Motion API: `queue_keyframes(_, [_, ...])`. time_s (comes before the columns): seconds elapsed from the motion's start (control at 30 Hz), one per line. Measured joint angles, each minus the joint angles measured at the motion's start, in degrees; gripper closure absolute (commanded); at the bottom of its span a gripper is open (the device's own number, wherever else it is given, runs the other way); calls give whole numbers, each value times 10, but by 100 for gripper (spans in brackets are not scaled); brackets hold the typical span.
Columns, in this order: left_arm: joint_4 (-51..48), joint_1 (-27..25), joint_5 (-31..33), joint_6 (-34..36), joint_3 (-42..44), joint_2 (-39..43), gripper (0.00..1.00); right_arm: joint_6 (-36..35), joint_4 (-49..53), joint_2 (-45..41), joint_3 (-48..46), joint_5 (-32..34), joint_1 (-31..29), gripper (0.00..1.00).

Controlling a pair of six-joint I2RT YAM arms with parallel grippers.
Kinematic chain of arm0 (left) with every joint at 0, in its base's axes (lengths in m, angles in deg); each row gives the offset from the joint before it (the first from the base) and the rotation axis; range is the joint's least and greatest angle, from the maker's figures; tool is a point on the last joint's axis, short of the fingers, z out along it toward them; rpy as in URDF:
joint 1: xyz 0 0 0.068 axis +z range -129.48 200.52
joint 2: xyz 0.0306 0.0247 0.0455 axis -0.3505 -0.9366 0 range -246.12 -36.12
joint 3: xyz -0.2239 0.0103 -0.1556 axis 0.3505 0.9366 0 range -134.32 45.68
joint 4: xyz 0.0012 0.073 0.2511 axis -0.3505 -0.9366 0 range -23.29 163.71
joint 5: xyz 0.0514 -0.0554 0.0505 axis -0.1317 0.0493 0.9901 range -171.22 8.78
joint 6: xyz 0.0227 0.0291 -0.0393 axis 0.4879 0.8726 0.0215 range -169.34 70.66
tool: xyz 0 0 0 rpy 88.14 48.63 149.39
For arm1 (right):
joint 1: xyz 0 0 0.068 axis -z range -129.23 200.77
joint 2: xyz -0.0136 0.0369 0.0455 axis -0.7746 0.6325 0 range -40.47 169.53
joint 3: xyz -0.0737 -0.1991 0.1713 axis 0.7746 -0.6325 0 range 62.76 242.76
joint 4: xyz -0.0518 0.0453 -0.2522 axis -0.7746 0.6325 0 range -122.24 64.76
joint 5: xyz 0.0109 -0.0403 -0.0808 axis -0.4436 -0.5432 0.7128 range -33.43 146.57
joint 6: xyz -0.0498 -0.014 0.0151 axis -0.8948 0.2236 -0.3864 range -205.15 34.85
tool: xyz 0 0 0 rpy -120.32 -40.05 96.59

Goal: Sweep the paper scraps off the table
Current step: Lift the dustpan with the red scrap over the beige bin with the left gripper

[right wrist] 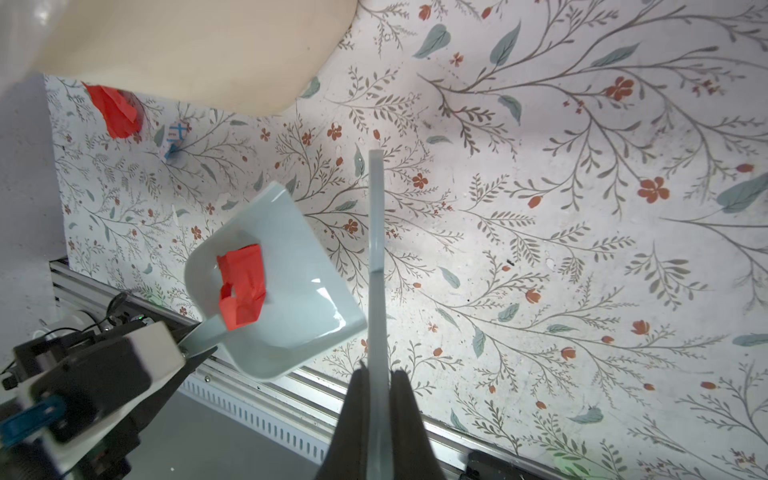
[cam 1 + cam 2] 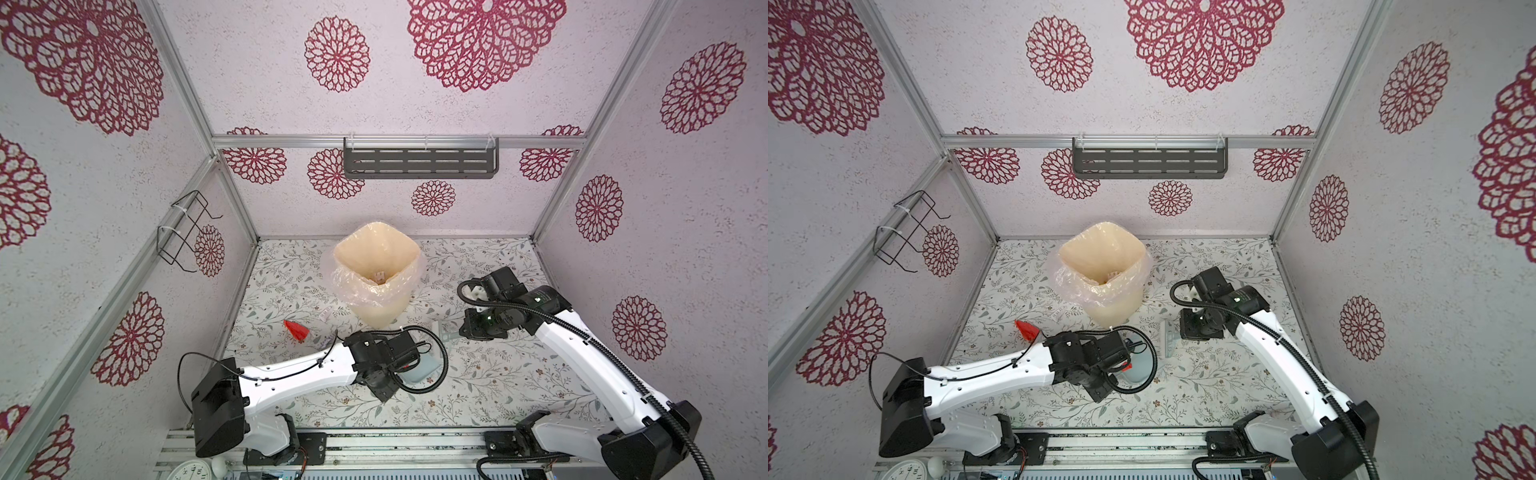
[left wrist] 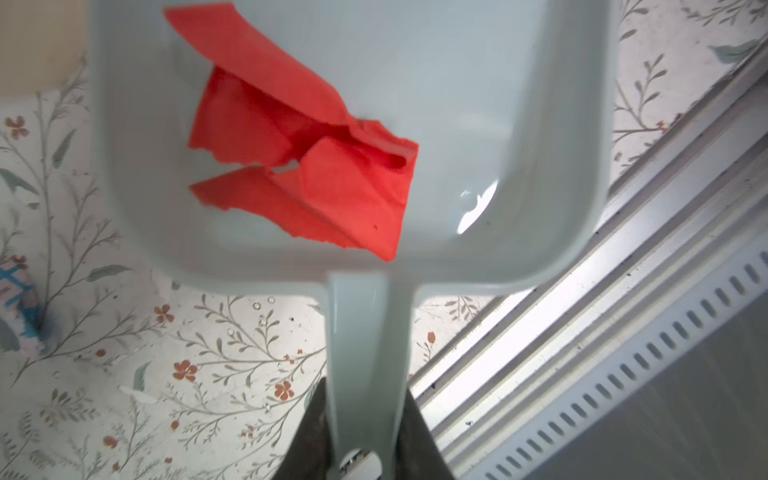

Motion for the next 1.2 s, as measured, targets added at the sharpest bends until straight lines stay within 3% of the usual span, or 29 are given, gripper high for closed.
queue_keyframes(0.33, [-118, -61, 21, -54, -141, 30, 100, -28, -11, -5, -3, -31, 64, 100])
queue_keyframes(0.67, [-227, -50, 66, -86, -342, 40, 100, -50, -22, -5, -9, -65, 97, 100])
queue_keyframes(0.97, [-311, 87, 78, -89, -451, 13, 100, -68, -14, -4, -9, -87, 137, 100])
queue_keyframes(1.2, [-339, 189, 80, -58, -535, -37, 100, -91, 17, -4, -9, -94, 205, 100])
